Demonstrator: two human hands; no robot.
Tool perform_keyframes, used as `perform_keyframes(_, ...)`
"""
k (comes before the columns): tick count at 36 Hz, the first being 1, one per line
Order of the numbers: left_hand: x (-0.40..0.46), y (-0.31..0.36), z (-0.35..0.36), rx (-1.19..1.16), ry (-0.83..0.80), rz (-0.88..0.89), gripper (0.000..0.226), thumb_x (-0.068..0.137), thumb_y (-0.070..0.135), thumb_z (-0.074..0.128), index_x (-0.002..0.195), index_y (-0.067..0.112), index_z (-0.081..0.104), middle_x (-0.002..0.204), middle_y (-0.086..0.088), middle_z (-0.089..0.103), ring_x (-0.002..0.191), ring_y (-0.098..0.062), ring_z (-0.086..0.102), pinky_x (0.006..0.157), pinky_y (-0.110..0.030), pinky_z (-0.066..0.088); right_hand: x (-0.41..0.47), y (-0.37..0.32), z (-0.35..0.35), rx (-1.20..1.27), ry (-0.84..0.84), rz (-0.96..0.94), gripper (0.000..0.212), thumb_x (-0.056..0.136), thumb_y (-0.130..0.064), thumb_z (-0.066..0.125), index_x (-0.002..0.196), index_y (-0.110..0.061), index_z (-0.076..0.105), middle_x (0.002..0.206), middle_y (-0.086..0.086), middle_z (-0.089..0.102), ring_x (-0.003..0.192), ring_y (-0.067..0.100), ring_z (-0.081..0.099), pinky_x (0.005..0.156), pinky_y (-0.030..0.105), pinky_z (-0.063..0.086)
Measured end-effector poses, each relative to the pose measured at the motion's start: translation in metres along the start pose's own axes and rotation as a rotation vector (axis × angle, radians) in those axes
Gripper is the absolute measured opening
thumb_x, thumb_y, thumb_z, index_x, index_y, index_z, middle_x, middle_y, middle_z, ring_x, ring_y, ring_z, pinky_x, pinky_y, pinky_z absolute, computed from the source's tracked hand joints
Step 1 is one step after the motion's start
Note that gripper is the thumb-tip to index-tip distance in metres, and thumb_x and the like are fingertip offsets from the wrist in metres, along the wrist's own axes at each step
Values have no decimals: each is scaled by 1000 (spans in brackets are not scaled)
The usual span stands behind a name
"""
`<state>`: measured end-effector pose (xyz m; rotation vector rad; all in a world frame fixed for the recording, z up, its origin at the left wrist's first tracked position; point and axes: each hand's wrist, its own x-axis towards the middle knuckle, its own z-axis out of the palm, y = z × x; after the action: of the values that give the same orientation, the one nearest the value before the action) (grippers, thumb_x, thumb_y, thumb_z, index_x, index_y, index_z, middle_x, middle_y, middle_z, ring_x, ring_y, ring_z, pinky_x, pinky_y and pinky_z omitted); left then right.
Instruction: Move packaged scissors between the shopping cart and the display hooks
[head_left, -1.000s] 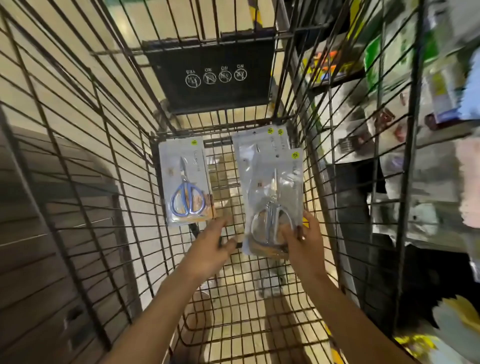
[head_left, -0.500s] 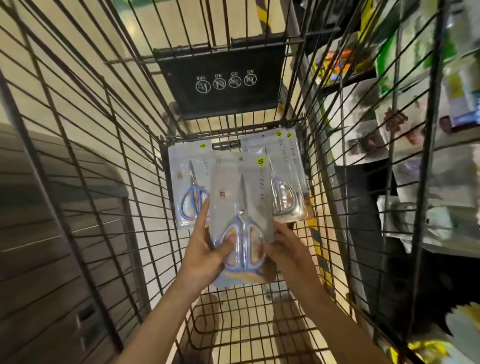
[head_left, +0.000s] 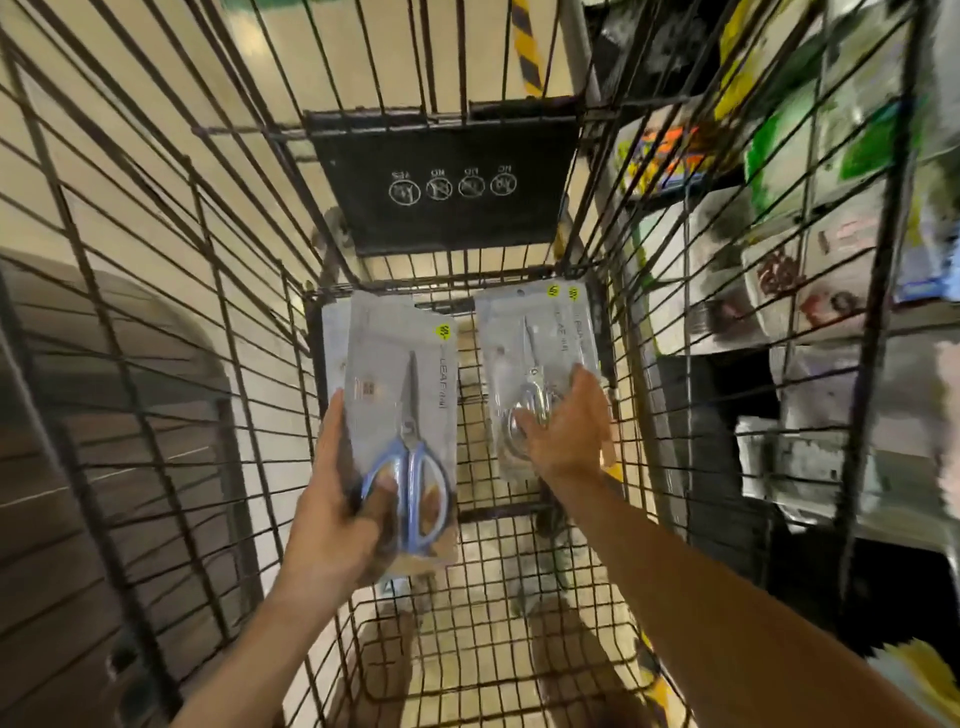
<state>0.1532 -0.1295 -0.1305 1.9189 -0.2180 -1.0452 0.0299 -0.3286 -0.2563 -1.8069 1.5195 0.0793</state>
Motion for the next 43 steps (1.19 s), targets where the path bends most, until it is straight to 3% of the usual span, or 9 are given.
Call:
perform_keyframes(4,1,-2,0,-86,-11,-29,83,98,0,53,154,49,17,149,12,51,133,-18,54,106,-62,43,5,7,8,-36,71,-7,99,69,-22,89,148,-28,29,151,1,40,140,28,41,108,52,47)
perform_keyframes(18,-9,10,1,-47,-24,-6,84,99,2,54,152,54,14,144,28,49,127,4,54,108,-43,47,-35,21,-8,192,-13,-6,100,78,-14,80,153,-45,22,141,1,46,123,25,56,75,47,64)
perform_keyframes(22,-14,10,-1,-24,-53,3,83,99,0,53,149,56,17,142,30,49,128,7,52,111,-39,45,-59,17,-7,247,-106,22,85,91,-8,69,157,-34,22,129,-3,59,86,1,61,56,8,51)
perform_keyframes(25,-23,15,-6,14,-77,30,83,99,0,54,154,48,15,150,22,45,134,4,47,115,-39,41,-90,12,-19,302,-121,-18,77,98,-8,61,159,-28,20,132,-8,52,101,4,60,66,-4,43)
perform_keyframes(28,-43,33,-14,27,-89,54,82,99,4,54,156,46,12,158,17,37,143,-4,39,119,-45,34,-125,3,-39,387,-110,-5,71,100,-19,60,157,-35,22,149,-4,50,128,20,53,96,22,50)
perform_keyframes(30,-60,52,-22,21,-105,69,81,99,5,53,156,45,12,158,17,36,143,-3,38,119,-43,35,-153,-9,-59,476,-109,19,63,100,-25,60,152,-41,30,139,-5,58,119,21,63,88,47,60)
perform_keyframes(34,-100,92,-46,61,-159,113,82,100,10,55,156,46,7,161,18,29,146,-4,32,121,-44,31,-211,-36,-112,691,-86,120,52,99,-13,62,147,-10,40,124,5,61,105,17,65,76,16,55)
perform_keyframes(38,-136,119,-71,97,-197,183,79,97,21,58,155,48,11,160,19,31,146,-4,33,120,-49,32,-262,-29,-148,579,5,116,34,103,-41,50,125,-16,58,98,7,71,83,16,71,63,27,59)
perform_keyframes(43,-171,140,-98,162,-214,277,77,96,20,63,153,48,19,156,18,39,141,-1,41,117,-42,37,-325,-41,-181,736,99,59,43,98,10,52,131,-18,48,85,0,63,55,-1,61,50,14,50)
